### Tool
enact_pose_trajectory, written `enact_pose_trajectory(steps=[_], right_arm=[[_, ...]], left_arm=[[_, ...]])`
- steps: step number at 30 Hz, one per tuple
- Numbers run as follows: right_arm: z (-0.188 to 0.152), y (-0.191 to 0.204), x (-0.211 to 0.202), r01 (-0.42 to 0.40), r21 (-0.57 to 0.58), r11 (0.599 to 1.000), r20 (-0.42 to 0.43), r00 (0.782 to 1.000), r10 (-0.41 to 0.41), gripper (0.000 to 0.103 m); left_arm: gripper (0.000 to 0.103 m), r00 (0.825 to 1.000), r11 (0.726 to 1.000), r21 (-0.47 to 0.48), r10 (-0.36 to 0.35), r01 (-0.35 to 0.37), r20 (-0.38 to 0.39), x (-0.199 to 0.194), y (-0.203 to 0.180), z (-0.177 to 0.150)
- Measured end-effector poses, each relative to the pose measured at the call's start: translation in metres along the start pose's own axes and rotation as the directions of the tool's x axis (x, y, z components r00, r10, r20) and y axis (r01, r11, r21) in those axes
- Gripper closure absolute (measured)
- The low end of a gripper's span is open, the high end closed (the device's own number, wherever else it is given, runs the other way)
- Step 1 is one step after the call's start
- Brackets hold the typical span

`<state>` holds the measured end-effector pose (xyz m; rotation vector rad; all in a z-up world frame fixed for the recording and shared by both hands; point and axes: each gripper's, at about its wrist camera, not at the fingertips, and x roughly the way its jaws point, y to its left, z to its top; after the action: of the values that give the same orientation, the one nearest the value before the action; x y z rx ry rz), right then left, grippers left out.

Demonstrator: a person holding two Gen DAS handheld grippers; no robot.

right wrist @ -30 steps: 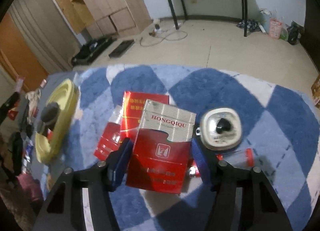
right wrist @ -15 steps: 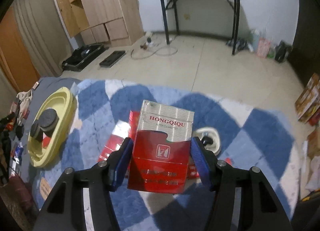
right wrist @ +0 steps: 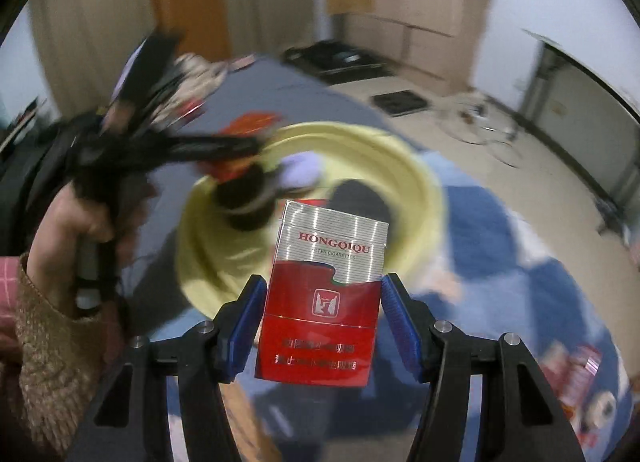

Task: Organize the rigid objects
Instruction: 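Carry both red packs to the yellow tray and release them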

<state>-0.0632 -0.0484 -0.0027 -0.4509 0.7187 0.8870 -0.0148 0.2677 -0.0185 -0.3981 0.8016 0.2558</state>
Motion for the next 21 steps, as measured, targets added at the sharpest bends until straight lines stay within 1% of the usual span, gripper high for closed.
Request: enact_pose_trajectory(steps=[2, 4, 7, 10, 12, 14, 15, 16, 17, 18, 20, 21], right_arm=[[0.005, 0.021, 0.024, 0.006, -0.049, 0.999, -0.036, 0.999, -0.008, 0.044], [0.012, 0.034, 0.041, -0.003, -0.077, 0.997, -0.054, 0.999, -0.001, 0.044], [0.018, 0.049, 0.063, 0.038, -0.11, 0.993, -0.069, 0.997, -0.046, 0.044], [0.018, 0.06, 0.073, 0.052, -0.113, 0.992, -0.077, 0.995, -0.06, 0.044], [0.018, 0.063, 0.077, 0.056, -0.109, 0.993, -0.075, 0.995, -0.064, 0.044], [0.019, 0.062, 0.077, 0.057, -0.103, 0.993, -0.064, 0.996, -0.063, 0.044], [0.019, 0.061, 0.077, 0.055, -0.102, 0.993, -0.064, 0.996, -0.062, 0.044], [0.019, 0.061, 0.076, 0.053, -0.099, 0.994, -0.061, 0.996, -0.059, 0.044], [0.017, 0.061, 0.074, 0.055, -0.096, 0.994, -0.053, 0.997, -0.061, 0.041], [0.016, 0.06, 0.072, 0.061, -0.095, 0.994, -0.046, 0.997, -0.066, 0.037], [0.016, 0.059, 0.062, 0.063, -0.086, 0.994, -0.036, 0.997, -0.066, 0.012], [0.017, 0.057, 0.056, 0.052, -0.078, 0.996, -0.022, 0.998, -0.054, 0.008]], left_arm=[[0.045, 1.0, 1.0, 0.003, 0.005, -0.005, -0.009, 0.006, -0.001, 0.003], [0.045, 1.0, 1.0, 0.005, 0.008, -0.007, -0.017, 0.011, -0.002, 0.005], [0.045, 0.999, 1.0, -0.006, 0.013, -0.014, -0.048, 0.02, -0.001, 0.003], [0.045, 0.996, 0.999, -0.024, 0.04, -0.042, -0.074, 0.029, 0.003, 0.003], [0.044, 0.997, 0.999, -0.035, 0.027, -0.03, -0.071, 0.031, 0.003, 0.004], [0.043, 0.997, 0.998, -0.045, 0.029, -0.032, -0.075, 0.034, 0.002, 0.004], [0.041, 0.996, 0.998, -0.048, 0.032, -0.036, -0.08, 0.035, 0.002, 0.004], [0.035, 0.996, 0.998, -0.052, 0.033, -0.037, -0.082, 0.036, 0.003, 0.005], [0.027, 0.996, 0.998, -0.056, 0.036, -0.04, -0.079, 0.035, 0.003, 0.006], [0.024, 0.997, 0.997, -0.06, 0.042, -0.046, -0.072, 0.031, 0.003, 0.007], [0.013, 0.998, 0.996, -0.068, 0.047, -0.049, -0.029, 0.015, 0.004, 0.012], [0.009, 0.999, 0.996, -0.078, 0.049, -0.049, -0.008, 0.007, 0.005, 0.014]])
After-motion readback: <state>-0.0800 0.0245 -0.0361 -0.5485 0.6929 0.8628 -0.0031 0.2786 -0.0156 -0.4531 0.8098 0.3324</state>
